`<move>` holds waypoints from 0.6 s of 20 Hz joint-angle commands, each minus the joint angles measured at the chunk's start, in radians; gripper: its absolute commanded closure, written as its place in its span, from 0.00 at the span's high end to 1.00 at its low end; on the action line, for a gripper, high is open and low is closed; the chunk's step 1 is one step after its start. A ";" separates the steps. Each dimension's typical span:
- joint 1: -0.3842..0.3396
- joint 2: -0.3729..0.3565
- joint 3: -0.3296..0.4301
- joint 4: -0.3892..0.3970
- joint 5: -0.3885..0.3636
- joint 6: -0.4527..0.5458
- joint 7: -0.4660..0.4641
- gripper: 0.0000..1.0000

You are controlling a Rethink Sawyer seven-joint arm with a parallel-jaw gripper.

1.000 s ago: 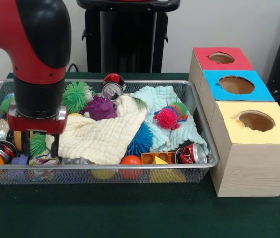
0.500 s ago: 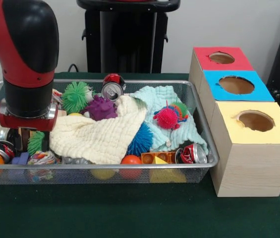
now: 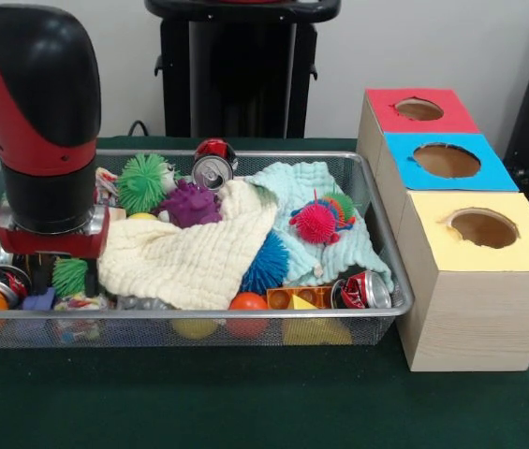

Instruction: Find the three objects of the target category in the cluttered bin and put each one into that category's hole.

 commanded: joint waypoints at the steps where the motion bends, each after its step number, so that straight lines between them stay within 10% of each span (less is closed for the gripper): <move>1: -0.071 -0.005 0.175 0.120 0.028 -0.031 -0.321 1.00; 12: -0.130 -0.070 0.276 0.225 -0.006 -0.099 -0.272 1.00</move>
